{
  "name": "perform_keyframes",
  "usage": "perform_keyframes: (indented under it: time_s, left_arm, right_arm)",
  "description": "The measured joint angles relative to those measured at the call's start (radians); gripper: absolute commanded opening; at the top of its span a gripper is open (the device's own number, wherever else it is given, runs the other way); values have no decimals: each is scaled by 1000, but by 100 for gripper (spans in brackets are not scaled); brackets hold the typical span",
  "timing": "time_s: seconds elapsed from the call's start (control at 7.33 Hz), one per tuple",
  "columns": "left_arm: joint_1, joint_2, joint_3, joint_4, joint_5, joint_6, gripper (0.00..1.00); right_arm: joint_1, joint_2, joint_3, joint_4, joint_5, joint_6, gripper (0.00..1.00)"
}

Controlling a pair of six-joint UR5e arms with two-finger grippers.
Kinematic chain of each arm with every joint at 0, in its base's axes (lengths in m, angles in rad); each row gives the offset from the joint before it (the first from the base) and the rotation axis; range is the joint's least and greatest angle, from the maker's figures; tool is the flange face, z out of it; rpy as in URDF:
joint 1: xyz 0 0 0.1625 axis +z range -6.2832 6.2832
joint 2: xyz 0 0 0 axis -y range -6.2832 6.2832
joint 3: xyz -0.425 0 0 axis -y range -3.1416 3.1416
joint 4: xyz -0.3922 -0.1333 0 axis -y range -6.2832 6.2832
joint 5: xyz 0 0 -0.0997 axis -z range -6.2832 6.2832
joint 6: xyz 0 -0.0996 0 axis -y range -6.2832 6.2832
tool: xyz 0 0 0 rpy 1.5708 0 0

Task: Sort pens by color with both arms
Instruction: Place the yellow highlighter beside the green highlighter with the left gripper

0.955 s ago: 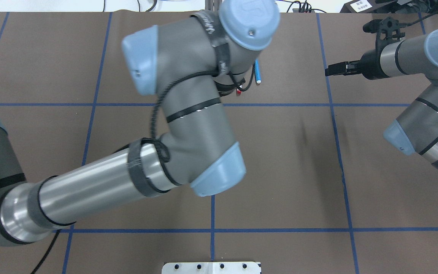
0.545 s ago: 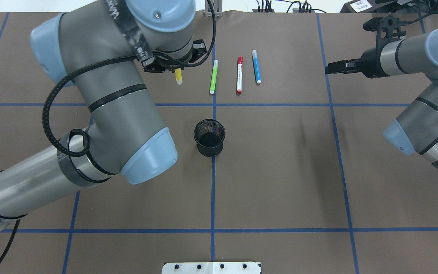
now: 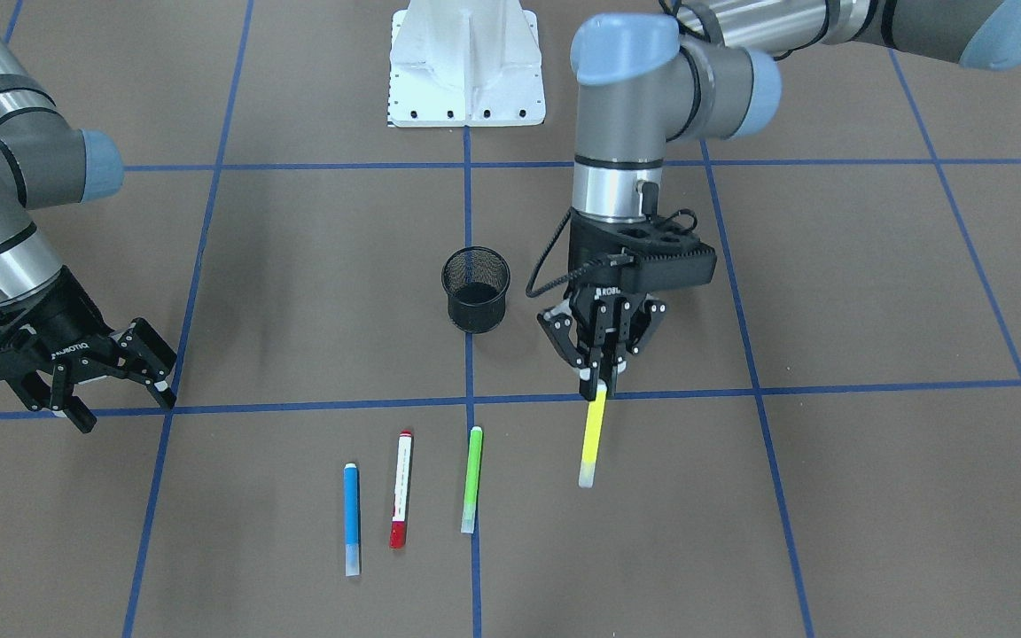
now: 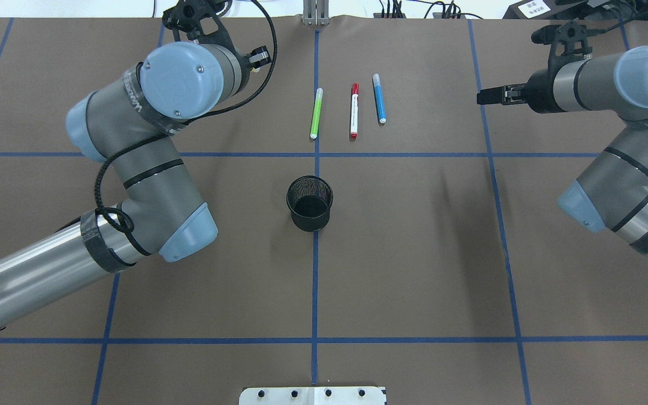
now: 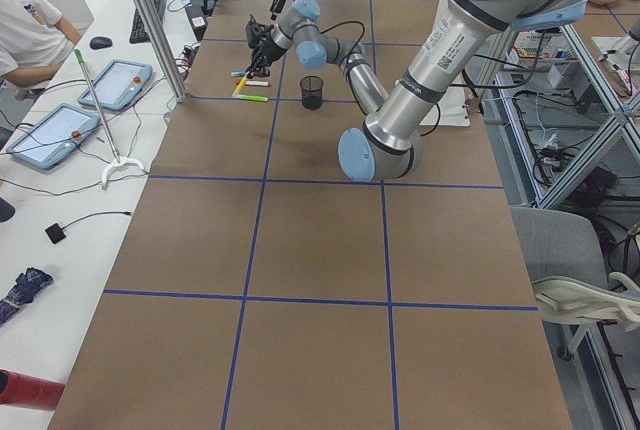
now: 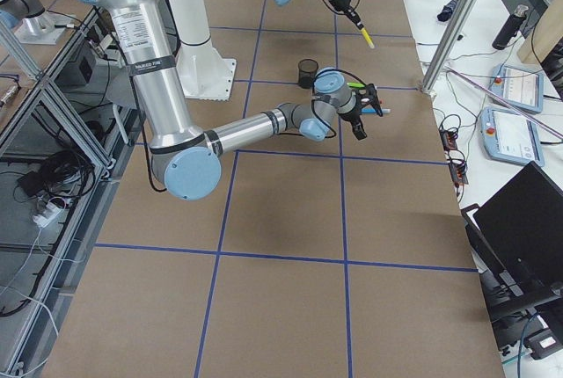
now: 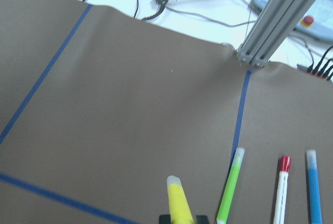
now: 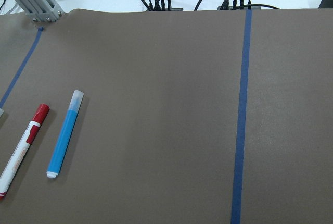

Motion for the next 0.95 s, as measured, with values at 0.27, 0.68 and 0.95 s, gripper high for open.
perform_keyframes:
  time_s: [0.27,0.68,0.95]
  left_arm:
    - [52,-85,248,-178,159,-79,0]
    - [88,-139,394,-256,223,-109,99]
    - [98,-140,396,-258,214,-82,100]
  right_arm:
    - [-24,2,2,0,-44,1,100]
    - [-28,3,5,0,-53,1,100]
    - [-28,3,4,0,-53,1,100]
